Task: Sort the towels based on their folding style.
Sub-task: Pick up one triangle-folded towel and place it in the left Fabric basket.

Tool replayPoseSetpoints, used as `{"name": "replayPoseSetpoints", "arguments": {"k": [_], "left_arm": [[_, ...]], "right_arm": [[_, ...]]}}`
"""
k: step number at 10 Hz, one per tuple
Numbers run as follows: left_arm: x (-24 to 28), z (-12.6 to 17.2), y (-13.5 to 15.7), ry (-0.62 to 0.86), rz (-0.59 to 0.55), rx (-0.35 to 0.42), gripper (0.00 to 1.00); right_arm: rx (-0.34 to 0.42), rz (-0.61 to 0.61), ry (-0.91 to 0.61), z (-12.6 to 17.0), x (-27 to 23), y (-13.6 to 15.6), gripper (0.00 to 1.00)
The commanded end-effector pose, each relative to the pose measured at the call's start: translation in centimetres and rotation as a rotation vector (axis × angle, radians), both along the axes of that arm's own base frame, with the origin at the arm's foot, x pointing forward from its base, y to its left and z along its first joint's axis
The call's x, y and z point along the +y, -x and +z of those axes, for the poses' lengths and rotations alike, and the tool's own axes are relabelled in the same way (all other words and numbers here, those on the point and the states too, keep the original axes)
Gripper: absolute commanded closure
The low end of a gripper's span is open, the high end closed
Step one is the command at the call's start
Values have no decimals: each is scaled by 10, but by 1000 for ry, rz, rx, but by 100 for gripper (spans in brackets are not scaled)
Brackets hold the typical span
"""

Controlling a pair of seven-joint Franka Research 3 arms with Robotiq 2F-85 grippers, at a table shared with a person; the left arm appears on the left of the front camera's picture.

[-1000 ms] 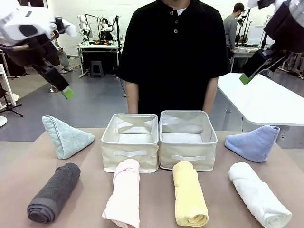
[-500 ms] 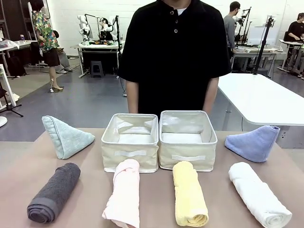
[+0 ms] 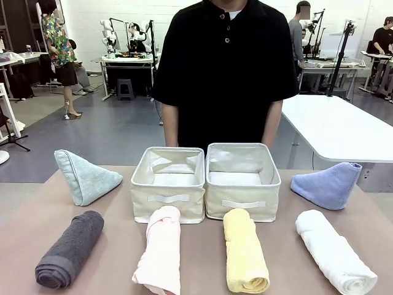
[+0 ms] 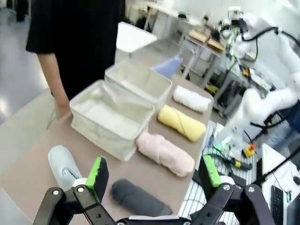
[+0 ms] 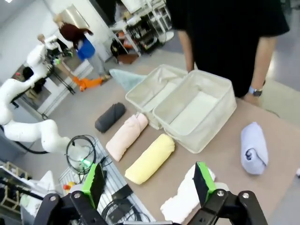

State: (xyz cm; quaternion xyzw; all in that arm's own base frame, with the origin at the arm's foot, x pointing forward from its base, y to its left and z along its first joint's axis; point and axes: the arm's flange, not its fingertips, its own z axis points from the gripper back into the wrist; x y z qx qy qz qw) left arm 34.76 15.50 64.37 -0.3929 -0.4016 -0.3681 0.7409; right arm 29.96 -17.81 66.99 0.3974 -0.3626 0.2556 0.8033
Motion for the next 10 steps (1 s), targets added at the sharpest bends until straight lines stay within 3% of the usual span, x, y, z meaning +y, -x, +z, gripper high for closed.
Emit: {"name": "replayPoseSetpoints", "arguments": {"k": [1,4,6,7,10], "left_arm": [[-23,-1,14,-15,6,-98,0],[-42,6,18,-108,-57,-113,0],[-49,7,15,-198,-68,-79,0],[-49,14,14,-96,-49,-93,0],[-49,14,14,-96,-49,-93,0]], "right_arm": [[-69,40,-33,-6,-7,3,0],[-155,129,1,-13,-20,11,0],[-155,179,59,-17,-16,8,0],[-140,120,5,-15,-18,15,0],[-140,120,5,-15,-18,15,0]]}}
